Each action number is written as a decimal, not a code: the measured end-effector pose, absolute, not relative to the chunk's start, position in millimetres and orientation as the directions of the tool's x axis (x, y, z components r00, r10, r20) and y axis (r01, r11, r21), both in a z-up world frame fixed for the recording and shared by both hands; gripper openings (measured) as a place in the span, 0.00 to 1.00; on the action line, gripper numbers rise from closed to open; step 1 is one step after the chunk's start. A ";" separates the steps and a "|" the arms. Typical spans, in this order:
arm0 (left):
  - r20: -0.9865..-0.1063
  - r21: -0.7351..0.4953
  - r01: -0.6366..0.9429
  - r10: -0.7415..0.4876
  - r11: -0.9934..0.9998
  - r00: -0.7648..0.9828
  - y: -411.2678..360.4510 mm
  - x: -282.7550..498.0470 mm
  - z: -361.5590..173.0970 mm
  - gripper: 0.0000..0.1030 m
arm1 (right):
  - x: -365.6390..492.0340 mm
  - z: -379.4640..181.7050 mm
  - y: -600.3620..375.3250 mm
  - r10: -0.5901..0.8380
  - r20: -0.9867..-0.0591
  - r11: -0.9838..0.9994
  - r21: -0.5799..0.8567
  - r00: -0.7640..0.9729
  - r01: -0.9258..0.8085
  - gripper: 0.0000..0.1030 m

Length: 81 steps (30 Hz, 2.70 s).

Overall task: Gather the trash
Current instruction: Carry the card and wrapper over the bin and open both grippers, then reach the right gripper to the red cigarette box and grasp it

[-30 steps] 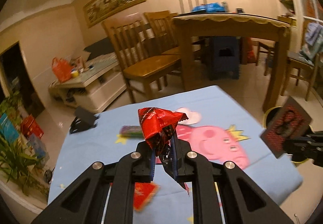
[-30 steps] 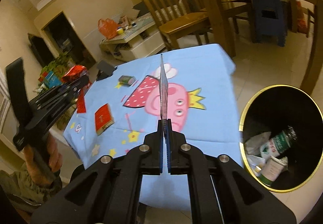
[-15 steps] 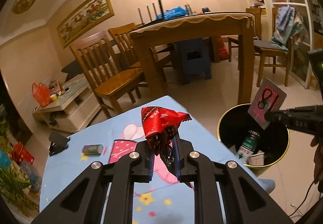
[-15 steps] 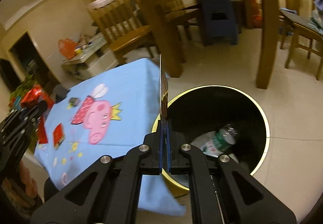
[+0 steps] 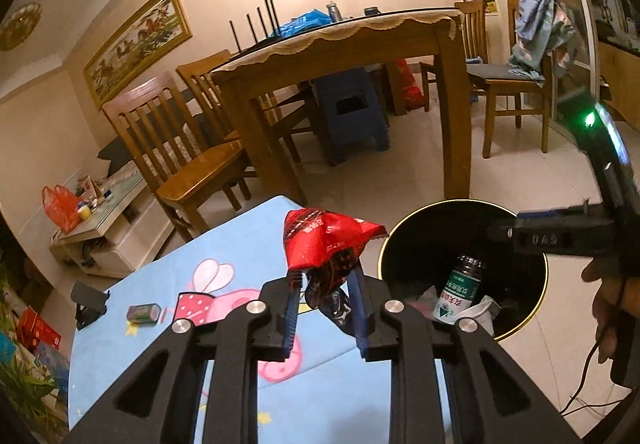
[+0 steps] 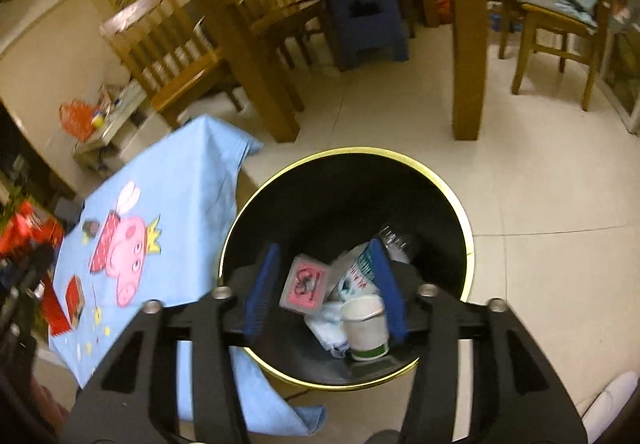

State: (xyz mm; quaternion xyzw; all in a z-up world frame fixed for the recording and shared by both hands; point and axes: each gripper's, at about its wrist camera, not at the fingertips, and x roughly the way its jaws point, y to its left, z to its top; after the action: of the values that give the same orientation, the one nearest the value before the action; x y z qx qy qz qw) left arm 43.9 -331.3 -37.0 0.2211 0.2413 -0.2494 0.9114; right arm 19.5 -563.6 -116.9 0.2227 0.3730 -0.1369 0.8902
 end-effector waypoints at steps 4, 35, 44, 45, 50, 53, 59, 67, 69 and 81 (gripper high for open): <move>-0.564 0.280 0.590 -0.368 0.757 0.739 -351.5 44.9 -44.3 0.22 | -3.0 -100.5 -584.3 -0.139 -0.682 0.822 0.325 0.718 0.468 0.61; -0.631 0.275 0.630 -0.358 0.726 0.688 -400.3 54.6 -76.2 0.70 | -15.9 -93.5 -613.4 -0.120 -0.668 0.757 0.417 0.735 0.503 0.70; -0.640 0.287 0.491 -0.217 0.822 0.737 -307.1 68.1 -82.8 0.86 | 35.1 -85.3 -514.6 -0.111 -0.666 0.933 0.187 0.738 0.309 0.78; -0.643 0.284 0.466 -0.194 0.838 0.741 -288.5 69.8 -84.1 0.86 | 41.7 -86.3 -497.0 -0.095 -0.663 0.948 0.167 0.742 0.270 0.78; -0.655 0.241 0.307 -0.079 0.921 0.751 -189.4 80.1 -85.2 0.90 | 63.6 -96.0 -404.7 -0.008 -0.671 0.997 0.055 0.741 0.060 0.78; -0.664 0.226 0.182 0.015 0.957 0.747 -127.7 93.4 -86.6 0.90 | 69.2 -103.1 -338.5 0.113 -0.677 0.992 0.034 0.727 -0.123 0.78; -0.706 0.147 -0.031 0.127 0.989 0.697 -2.0 117.3 -93.7 0.90 | 97.4 -114.1 -227.6 0.309 -0.708 0.927 0.073 0.635 -0.369 0.82; -0.736 0.111 -0.112 0.158 0.987 0.658 74.6 121.6 -109.6 0.90 | 174.8 -135.4 -105.3 0.356 -0.792 0.850 0.054 0.496 -0.524 0.82; -0.744 0.102 -0.121 0.156 0.987 0.649 83.9 121.9 -115.4 0.90 | 188.8 -142.8 -92.3 0.334 -0.812 0.848 0.038 0.478 -0.529 0.82; -0.735 0.066 -0.053 0.085 0.996 0.673 77.7 143.7 -115.5 0.90 | 167.4 -165.9 -100.0 0.235 -0.853 0.843 -0.060 0.466 -0.535 0.62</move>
State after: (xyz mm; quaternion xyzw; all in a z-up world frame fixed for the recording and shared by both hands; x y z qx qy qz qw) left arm 143.7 77.7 -115.5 0.0196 0.4026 0.0377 0.9144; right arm 167.4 -100.0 -165.9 -0.1618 0.4631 0.2290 0.8408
